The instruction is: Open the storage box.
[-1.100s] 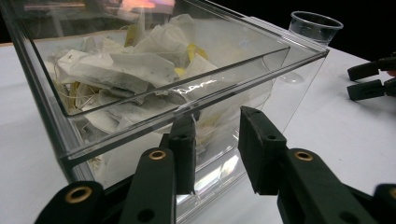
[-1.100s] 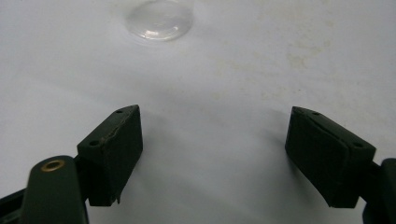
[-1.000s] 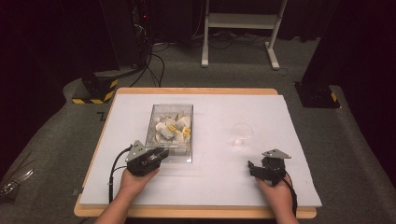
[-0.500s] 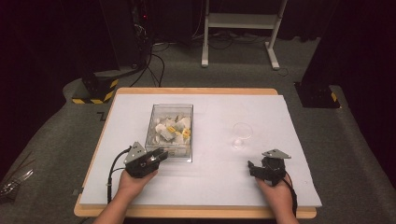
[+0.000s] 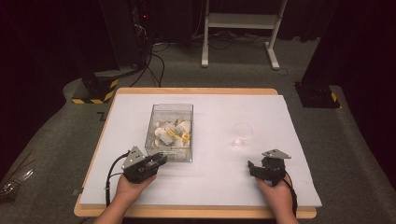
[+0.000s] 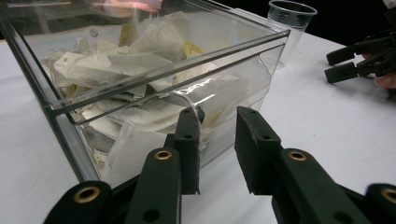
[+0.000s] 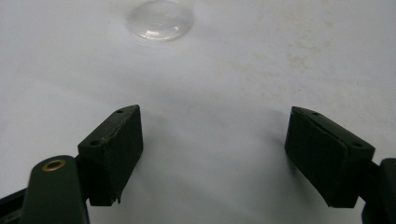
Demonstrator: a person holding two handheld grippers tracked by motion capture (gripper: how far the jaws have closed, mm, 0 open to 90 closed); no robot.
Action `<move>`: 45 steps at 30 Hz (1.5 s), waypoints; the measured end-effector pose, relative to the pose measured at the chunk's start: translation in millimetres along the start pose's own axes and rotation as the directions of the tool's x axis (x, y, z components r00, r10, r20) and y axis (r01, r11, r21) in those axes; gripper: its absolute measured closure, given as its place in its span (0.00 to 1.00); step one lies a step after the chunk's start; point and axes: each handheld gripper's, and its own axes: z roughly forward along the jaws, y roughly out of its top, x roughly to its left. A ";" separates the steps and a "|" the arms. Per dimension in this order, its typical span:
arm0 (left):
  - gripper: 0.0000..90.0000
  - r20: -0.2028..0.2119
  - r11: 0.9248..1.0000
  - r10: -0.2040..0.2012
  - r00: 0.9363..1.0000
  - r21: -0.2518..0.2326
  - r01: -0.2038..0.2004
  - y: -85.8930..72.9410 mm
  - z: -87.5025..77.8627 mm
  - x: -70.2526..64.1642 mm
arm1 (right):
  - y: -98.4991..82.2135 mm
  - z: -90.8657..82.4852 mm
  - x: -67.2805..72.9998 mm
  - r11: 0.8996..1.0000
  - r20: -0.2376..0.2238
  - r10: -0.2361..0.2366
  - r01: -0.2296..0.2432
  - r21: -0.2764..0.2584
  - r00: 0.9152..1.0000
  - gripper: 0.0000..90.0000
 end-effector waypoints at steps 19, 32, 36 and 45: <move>0.80 0.024 1.000 0.007 1.000 0.004 -0.007 -6.8 -12.9 -10.2 | 0.0 -0.2 0.1 1.000 -0.001 0.000 0.000 0.001 1.000 0.22; 0.80 0.042 1.000 0.009 0.999 0.003 -0.009 -13.6 -25.0 -20.2 | -0.2 -0.4 0.4 1.000 -0.001 0.000 0.000 0.001 1.000 0.22; 0.81 0.049 1.000 0.011 0.999 0.000 -0.011 -16.1 -29.0 -23.5 | -0.2 -0.4 0.4 1.000 -0.001 -0.002 0.002 0.000 1.000 0.22; 0.82 0.061 1.000 0.010 0.998 -0.010 -0.010 -22.1 -37.1 -30.6 | -0.3 -0.9 0.9 1.000 0.000 -0.003 0.003 0.001 1.000 0.23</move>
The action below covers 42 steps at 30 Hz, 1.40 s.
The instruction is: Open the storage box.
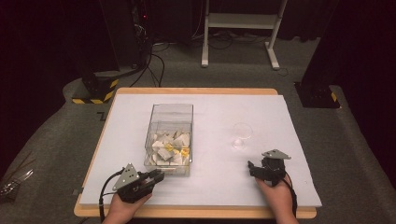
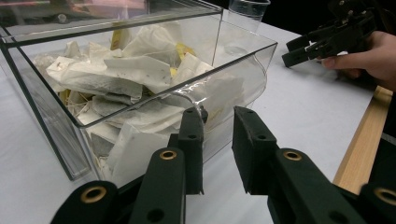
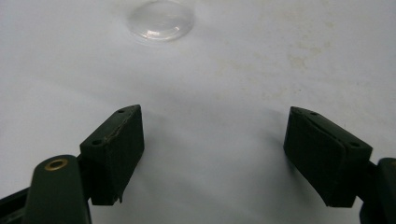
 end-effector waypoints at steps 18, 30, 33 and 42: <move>0.82 0.006 1.000 0.008 1.000 -0.017 -0.008 -7.5 -6.6 -8.6 | -0.6 -0.6 0.9 1.000 0.001 -0.001 0.001 -0.004 1.000 0.24; 0.81 -0.021 1.000 0.014 1.000 -0.025 -0.015 -6.1 -14.0 -6.1 | -0.6 -0.5 0.7 1.000 0.000 -0.004 0.004 -0.005 1.000 0.24; 0.81 -0.032 0.999 0.017 0.999 -0.036 -0.019 -4.6 -18.9 -5.5 | -0.7 -0.6 0.9 1.000 0.000 0.000 0.000 -0.004 1.000 0.24; 0.83 -0.061 0.995 0.034 0.998 -0.091 -0.039 3.9 -31.6 -6.2 | -0.6 -0.6 0.9 1.000 0.000 0.000 0.000 -0.004 1.000 0.24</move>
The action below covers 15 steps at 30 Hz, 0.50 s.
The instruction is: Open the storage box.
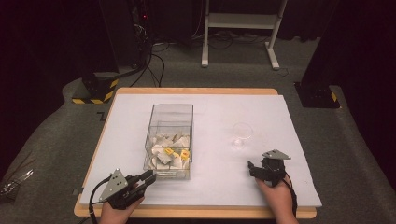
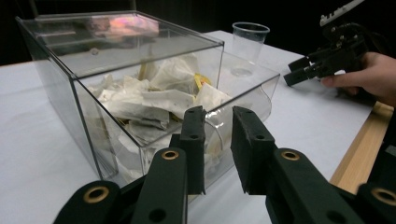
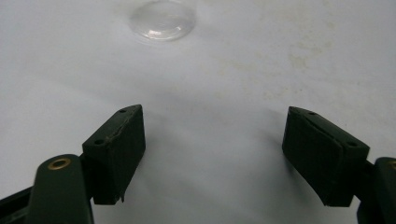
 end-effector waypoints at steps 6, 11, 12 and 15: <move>0.82 -0.031 0.999 -0.017 0.999 -0.042 0.016 8.1 -3.1 5.6 | 0.1 0.0 -0.1 1.000 -0.001 0.000 0.000 0.001 1.000 0.24; 0.76 -0.086 0.998 -0.035 0.996 -0.061 0.030 16.1 -0.9 12.8 | 0.0 0.0 0.0 1.000 0.000 0.000 0.000 0.000 1.000 0.24; 0.74 -0.098 0.998 -0.032 0.995 -0.057 0.027 17.7 0.3 14.4 | 0.0 0.0 0.0 1.000 0.000 0.000 0.000 0.000 1.000 0.24; 0.71 -0.135 0.998 -0.044 0.990 -0.044 0.039 23.6 7.0 19.5 | 0.0 0.0 0.0 1.000 0.000 0.000 0.000 0.000 1.000 0.24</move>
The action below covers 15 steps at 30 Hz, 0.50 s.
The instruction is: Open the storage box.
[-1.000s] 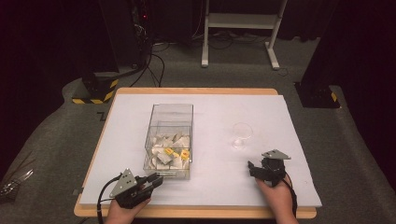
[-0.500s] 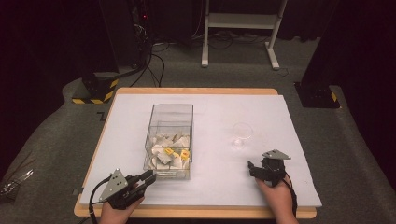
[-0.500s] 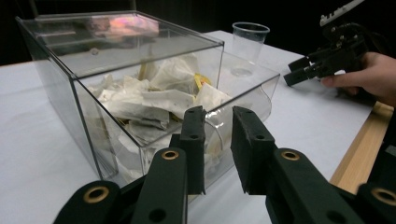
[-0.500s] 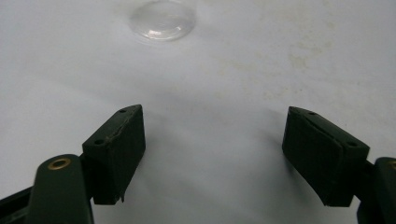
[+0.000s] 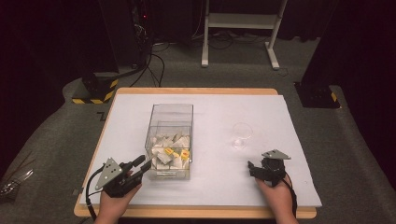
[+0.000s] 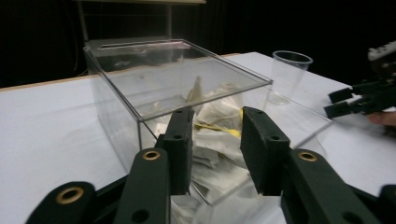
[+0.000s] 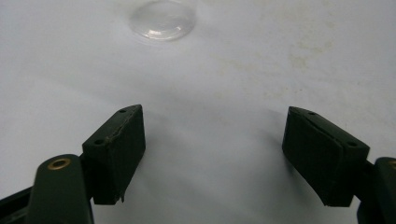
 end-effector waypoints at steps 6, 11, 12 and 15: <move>0.58 -0.096 0.999 -0.023 0.995 0.023 0.025 -1.1 15.0 0.5 | 0.0 0.1 -0.3 1.000 -0.002 -0.001 0.001 -0.001 1.000 0.24; 0.57 -0.100 0.998 -0.016 0.995 0.058 0.022 -7.6 20.1 1.3 | 0.0 0.0 -0.3 1.000 -0.002 -0.001 0.001 0.000 1.000 0.24; 0.58 -0.098 0.998 -0.021 0.995 0.058 0.027 -8.3 20.3 1.3 | 0.0 0.0 -0.3 1.000 -0.002 -0.001 0.001 -0.001 1.000 0.24; 0.61 -0.097 0.997 -0.017 0.995 0.068 0.024 -10.8 20.7 1.6 | 0.0 -0.1 -0.1 1.000 -0.001 -0.002 0.002 -0.001 1.000 0.24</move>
